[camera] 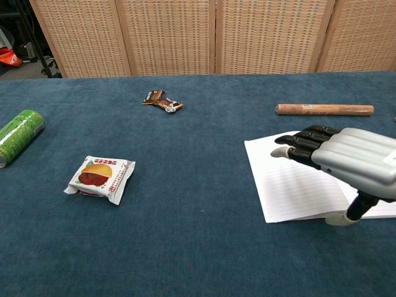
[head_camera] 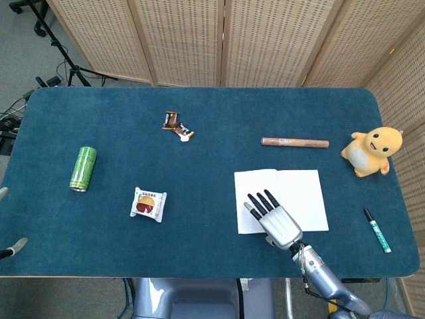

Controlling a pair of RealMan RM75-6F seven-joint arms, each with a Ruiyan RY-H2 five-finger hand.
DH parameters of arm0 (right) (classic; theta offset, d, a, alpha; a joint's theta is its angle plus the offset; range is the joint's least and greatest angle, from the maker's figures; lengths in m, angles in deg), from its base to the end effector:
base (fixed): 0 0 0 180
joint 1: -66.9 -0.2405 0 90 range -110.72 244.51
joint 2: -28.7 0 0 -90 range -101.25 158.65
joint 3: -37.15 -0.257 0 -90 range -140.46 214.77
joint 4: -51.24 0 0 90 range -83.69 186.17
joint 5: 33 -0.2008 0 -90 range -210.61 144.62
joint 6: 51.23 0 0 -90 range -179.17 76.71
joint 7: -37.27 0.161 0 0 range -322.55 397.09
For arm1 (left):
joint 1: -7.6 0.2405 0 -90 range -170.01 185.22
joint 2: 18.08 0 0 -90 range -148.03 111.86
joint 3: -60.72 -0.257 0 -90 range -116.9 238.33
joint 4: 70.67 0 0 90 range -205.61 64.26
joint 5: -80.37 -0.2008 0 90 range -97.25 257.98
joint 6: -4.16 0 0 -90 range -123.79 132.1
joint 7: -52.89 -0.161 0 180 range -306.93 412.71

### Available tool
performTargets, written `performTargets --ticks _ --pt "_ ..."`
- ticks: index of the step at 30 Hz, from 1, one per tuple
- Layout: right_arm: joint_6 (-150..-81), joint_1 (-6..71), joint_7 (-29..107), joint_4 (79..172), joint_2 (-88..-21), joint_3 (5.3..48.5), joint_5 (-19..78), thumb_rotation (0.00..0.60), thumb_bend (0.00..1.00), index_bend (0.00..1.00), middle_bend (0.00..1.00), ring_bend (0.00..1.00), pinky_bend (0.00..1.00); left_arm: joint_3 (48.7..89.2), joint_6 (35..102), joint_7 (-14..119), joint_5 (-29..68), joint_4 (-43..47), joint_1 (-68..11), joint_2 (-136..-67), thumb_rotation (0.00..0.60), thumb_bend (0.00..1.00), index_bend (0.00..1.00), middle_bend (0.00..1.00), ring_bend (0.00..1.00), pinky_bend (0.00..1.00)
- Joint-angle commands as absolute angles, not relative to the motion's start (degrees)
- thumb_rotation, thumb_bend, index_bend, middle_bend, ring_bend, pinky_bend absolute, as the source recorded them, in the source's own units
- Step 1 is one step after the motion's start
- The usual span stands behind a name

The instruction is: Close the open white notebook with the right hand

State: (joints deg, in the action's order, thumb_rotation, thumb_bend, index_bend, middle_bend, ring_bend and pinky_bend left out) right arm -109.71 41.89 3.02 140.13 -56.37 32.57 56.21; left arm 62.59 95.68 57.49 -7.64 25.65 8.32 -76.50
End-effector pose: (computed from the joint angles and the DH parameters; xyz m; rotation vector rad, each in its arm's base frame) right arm -0.1925 -0.2659 -0.0088 2.0616 -0.5130 0.7529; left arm -0.3071 0.1633 0.2043 -1.2934 -0.9098 -0.9508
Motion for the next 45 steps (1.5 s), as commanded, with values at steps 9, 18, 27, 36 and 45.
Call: performTargets --ticks 9,18,27,36,45 --pt "-110.79 40.44 2.9 134.51 -60.15 33.18 56.41 0.6 0.0 0.0 0.0 0.0 0.0 62.69 95.59 57.71 -7.34 25.75 8.29 -76.39 0.6 0.0 0.0 0.0 0.0 0.0" --pt "-111.76 40.01 3.2 132.22 -62.32 33.8 56.4 0.6 0.0 0.0 0.0 0.0 0.0 62.72 94.85 58.28 -6.94 25.76 8.02 -76.0 0.6 0.0 0.0 0.0 0.0 0.0" --pt "-111.97 39.66 1.57 130.95 -63.52 34.37 55.87 0.6 0.0 0.0 0.0 0.0 0.0 62.75 94.87 57.92 -6.83 25.82 8.04 -76.12 0.6 0.0 0.0 0.0 0.0 0.0" --pt "-111.92 39.34 0.47 129.89 -64.61 34.74 54.94 0.6 0.06 0.0 0.0 0.0 0.0 62.84 95.06 58.13 -6.71 25.82 8.13 -76.1 0.6 0.0 0.0 0.0 0.0 0.0" --pt "-112.33 39.2 2.69 128.97 -65.51 35.18 54.66 0.6 0.47 0.07 0.0 0.0 0.0 62.84 95.12 58.39 -6.71 25.79 8.17 -76.06 0.6 0.0 0.0 0.0 0.0 0.0"
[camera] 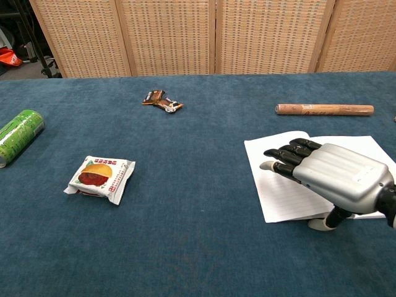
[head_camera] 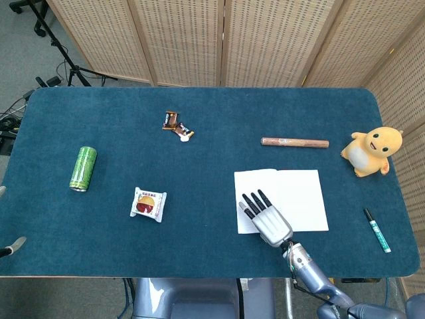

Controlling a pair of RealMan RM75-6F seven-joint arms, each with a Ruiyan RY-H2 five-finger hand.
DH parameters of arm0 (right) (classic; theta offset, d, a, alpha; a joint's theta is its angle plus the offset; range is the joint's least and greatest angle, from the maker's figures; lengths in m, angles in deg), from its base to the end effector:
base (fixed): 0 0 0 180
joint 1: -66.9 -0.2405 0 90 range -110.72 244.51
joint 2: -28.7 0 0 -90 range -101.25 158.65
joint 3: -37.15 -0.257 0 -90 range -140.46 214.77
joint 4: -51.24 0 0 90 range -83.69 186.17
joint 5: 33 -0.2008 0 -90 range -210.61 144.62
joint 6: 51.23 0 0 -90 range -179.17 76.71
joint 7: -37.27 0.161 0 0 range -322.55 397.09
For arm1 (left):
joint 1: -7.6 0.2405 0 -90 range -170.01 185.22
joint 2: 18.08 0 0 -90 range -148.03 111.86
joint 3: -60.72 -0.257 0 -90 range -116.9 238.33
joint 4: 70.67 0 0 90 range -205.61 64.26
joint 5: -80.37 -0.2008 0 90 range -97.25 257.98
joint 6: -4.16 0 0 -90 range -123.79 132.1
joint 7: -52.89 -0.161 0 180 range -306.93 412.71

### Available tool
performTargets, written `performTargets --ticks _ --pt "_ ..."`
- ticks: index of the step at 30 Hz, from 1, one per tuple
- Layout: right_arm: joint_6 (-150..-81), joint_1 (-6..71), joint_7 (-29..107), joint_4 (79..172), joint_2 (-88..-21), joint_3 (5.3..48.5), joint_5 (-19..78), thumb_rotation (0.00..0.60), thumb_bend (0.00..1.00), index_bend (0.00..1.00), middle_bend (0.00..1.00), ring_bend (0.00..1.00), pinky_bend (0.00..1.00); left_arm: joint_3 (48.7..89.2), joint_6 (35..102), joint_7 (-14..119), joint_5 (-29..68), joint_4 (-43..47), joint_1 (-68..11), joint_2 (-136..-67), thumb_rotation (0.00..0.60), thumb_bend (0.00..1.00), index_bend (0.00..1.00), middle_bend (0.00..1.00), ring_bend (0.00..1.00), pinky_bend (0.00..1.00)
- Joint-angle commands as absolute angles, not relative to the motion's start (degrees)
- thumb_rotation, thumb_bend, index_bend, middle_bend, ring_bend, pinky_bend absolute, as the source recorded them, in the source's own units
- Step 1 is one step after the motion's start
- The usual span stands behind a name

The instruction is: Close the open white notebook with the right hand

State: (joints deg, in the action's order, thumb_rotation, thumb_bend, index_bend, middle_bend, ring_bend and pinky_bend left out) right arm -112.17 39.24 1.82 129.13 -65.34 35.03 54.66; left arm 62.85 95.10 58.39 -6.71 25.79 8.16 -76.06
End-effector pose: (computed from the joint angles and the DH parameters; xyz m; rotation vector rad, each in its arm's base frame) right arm -0.1972 -0.2734 -0.0477 2.0598 -0.4524 0.7184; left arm -0.3092 0.1650 0.2067 -1.2803 -0.9246 -0.9498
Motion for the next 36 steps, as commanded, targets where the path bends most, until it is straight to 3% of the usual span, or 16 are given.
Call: performTargets --ticks 1,7,29,36 --pt "-112.45 39.2 3.11 128.97 -65.54 35.24 54.75 0.6 0.5 0.08 0.0 0.0 0.0 62.85 95.12 58.39 -6.7 25.79 8.17 -76.06 0.6 0.0 0.0 0.0 0.0 0.0" --pt "-113.44 39.36 5.83 128.93 -65.63 35.59 55.14 0.6 0.57 0.12 0.0 0.0 0.0 62.83 95.18 58.43 -6.74 25.81 8.21 -76.04 0.6 0.0 0.0 0.0 0.0 0.0" --pt "-114.4 39.75 8.96 129.34 -65.82 35.16 53.04 0.6 0.57 0.14 0.0 0.0 0.0 62.88 95.25 59.4 -6.73 25.73 8.27 -75.76 0.6 0.0 0.0 0.0 0.0 0.0" --pt "-116.62 41.67 15.58 130.5 -66.24 34.3 50.94 0.6 0.62 0.14 0.0 0.0 0.0 62.8 95.27 59.99 -6.96 25.61 8.29 -75.63 0.6 0.0 0.0 0.0 0.0 0.0"
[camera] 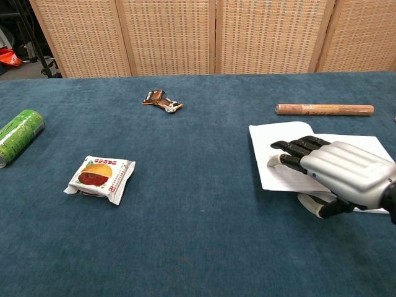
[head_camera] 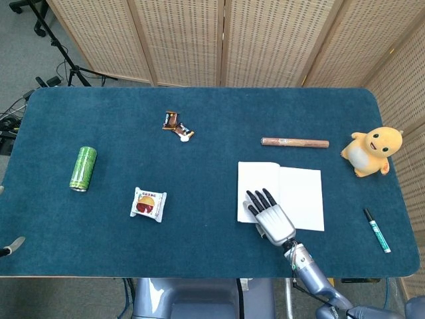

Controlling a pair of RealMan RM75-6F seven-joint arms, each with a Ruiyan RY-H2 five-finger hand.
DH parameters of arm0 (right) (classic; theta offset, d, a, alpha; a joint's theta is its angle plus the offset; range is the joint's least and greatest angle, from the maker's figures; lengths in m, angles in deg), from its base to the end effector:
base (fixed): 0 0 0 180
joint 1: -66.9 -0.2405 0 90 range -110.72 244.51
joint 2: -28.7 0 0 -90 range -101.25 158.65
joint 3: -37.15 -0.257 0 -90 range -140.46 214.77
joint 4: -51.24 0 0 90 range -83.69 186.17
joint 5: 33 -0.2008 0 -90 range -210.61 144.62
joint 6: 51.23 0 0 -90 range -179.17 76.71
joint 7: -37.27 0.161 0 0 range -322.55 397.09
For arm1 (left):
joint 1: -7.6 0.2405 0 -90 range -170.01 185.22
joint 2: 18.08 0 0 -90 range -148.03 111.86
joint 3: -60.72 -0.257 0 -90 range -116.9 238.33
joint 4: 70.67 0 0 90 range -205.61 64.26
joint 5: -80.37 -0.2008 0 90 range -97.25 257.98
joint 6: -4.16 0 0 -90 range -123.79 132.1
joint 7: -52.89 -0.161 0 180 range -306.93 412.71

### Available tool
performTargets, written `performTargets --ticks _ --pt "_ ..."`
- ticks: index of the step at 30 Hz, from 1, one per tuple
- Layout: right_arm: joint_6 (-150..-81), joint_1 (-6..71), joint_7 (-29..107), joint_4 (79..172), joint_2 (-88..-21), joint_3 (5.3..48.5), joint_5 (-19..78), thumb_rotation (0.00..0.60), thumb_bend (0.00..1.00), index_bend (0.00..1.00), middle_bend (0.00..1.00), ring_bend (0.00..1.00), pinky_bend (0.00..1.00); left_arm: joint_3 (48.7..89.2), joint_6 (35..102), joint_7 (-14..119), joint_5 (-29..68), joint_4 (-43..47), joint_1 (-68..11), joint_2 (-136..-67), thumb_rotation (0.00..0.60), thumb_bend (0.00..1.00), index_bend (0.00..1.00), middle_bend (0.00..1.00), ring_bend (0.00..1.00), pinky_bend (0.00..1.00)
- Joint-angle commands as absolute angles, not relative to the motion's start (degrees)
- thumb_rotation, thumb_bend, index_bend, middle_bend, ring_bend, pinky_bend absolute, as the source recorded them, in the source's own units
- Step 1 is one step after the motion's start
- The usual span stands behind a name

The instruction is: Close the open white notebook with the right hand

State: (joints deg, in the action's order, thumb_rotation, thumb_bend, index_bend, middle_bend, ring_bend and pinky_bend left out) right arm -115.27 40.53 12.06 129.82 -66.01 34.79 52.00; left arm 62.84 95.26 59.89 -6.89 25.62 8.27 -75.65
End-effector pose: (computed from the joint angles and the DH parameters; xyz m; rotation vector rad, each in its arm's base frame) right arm -0.2007 -0.2724 -0.0424 1.9504 -0.7029 0.8461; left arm -0.3096 0.1644 0.2094 -1.2752 -0.9338 -0.9646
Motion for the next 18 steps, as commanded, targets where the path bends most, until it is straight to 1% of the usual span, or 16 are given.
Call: performTargets --ticks 1,4,7,10,14,18 --pt "-117.05 42.05 16.9 130.72 -66.32 34.14 50.6 0.6 0.63 0.14 0.0 0.0 0.0 62.78 95.34 60.06 -7.01 25.59 8.32 -75.61 0.6 0.0 0.0 0.0 0.0 0.0" --pt "-118.19 43.38 22.48 131.64 -66.57 33.44 49.09 0.6 0.67 0.14 0.0 0.0 0.0 62.77 95.5 60.22 -7.16 25.53 8.36 -75.63 0.6 0.0 0.0 0.0 0.0 0.0" --pt "-118.66 44.41 28.63 132.5 -66.34 32.66 47.7 0.6 0.67 0.14 0.0 0.0 0.0 62.59 95.52 60.14 -7.47 25.33 8.39 -75.73 0.6 0.0 0.0 0.0 0.0 0.0" --pt "-118.68 45.05 34.05 133.57 -65.33 31.97 46.83 0.6 0.67 0.14 0.0 0.0 0.0 62.55 95.62 60.05 -7.65 25.25 8.4 -75.83 0.6 0.0 0.0 0.0 0.0 0.0" --pt "-118.32 46.01 39.76 135.57 -64.09 30.97 44.71 0.6 0.72 0.14 0.0 0.0 0.0 62.55 95.62 59.86 -7.71 25.28 8.36 -75.92 0.6 0.0 0.0 0.0 0.0 0.0" --pt "-117.41 47.19 44.88 137.7 -63.52 29.9 41.33 0.6 0.73 0.14 0.0 0.0 0.0 62.44 95.45 59.44 -7.83 25.39 8.3 -76.03 0.6 0.0 0.0 0.0 0.0 0.0"
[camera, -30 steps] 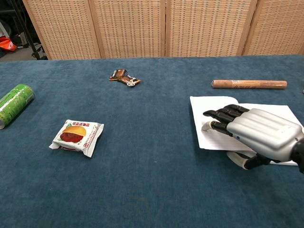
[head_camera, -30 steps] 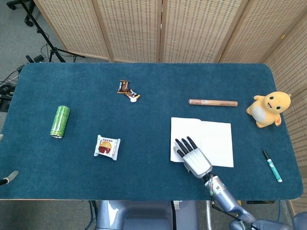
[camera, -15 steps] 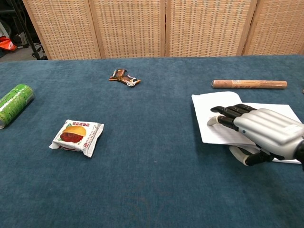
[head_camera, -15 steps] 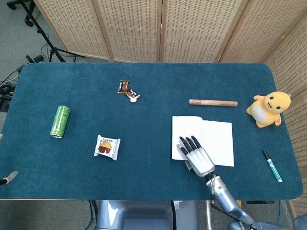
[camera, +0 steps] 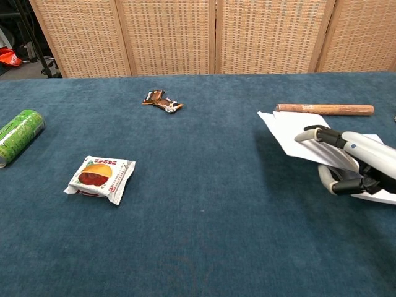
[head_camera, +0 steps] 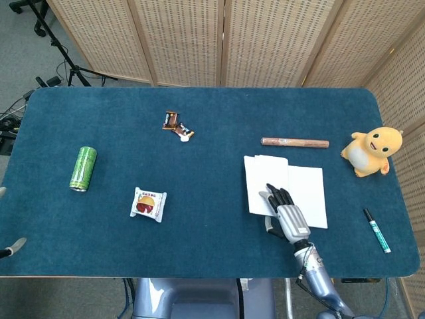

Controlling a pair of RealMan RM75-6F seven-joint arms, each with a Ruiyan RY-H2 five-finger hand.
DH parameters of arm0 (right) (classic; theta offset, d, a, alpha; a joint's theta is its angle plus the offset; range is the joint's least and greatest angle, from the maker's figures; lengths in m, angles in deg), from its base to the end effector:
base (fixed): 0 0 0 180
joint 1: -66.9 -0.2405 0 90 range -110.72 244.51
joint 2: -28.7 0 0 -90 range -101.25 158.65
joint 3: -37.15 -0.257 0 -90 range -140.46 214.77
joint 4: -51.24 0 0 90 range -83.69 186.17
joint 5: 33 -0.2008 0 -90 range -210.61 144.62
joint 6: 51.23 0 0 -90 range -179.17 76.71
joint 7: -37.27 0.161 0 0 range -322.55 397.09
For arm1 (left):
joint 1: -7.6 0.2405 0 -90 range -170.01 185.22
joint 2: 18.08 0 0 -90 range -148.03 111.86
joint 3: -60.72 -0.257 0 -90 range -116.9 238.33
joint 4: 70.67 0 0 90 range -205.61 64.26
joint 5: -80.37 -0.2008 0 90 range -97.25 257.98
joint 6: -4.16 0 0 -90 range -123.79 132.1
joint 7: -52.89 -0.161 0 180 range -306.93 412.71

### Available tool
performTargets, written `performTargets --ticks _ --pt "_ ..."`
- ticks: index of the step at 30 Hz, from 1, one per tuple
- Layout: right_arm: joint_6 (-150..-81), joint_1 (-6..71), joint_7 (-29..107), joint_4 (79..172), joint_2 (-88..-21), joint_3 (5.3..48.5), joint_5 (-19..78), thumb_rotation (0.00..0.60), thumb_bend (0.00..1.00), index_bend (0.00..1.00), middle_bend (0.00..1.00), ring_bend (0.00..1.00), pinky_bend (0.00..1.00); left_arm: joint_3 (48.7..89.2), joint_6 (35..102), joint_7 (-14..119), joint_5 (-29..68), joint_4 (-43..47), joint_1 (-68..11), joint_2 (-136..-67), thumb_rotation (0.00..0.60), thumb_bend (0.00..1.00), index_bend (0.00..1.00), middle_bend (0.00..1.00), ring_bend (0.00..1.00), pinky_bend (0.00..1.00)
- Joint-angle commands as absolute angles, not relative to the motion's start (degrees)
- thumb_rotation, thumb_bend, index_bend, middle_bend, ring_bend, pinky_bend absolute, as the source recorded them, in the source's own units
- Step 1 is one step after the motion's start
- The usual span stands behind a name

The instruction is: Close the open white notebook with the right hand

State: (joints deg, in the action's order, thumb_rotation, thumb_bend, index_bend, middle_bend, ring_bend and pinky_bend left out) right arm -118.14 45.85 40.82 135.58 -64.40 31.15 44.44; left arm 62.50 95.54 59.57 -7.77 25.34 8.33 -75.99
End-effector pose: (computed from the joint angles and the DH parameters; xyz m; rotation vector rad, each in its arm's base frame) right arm -0.2200 -0.2678 -0.0191 1.5109 -1.3776 1.1652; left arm -0.3084 0.1630 0.2068 -1.2898 -0.9279 -0.9670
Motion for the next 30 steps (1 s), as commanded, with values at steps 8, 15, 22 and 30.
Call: performTargets --ticks 8,15,22,30 --pt "-116.07 49.77 55.33 141.76 -62.87 25.37 32.53 0.6 0.94 0.14 0.0 0.0 0.0 62.43 95.43 59.55 -7.78 25.4 8.29 -76.05 0.6 0.0 0.0 0.0 0.0 0.0" --pt "-113.63 50.97 56.24 144.32 -61.48 24.58 26.18 0.6 1.0 0.14 0.0 0.0 0.0 62.29 95.18 59.02 -7.95 25.49 8.17 -76.16 0.6 0.0 0.0 0.0 0.0 0.0" --pt "-116.1 52.06 55.8 143.72 -63.33 22.5 21.8 0.6 1.0 0.01 0.0 0.0 0.0 62.31 95.41 59.23 -7.91 25.45 8.29 -76.17 0.6 0.0 0.0 0.0 0.0 0.0" --pt "-121.0 53.17 56.98 141.72 -65.69 17.75 18.68 0.6 0.78 0.0 0.0 0.0 0.0 62.31 95.22 59.52 -7.93 25.35 8.17 -76.08 0.6 0.0 0.0 0.0 0.0 0.0"
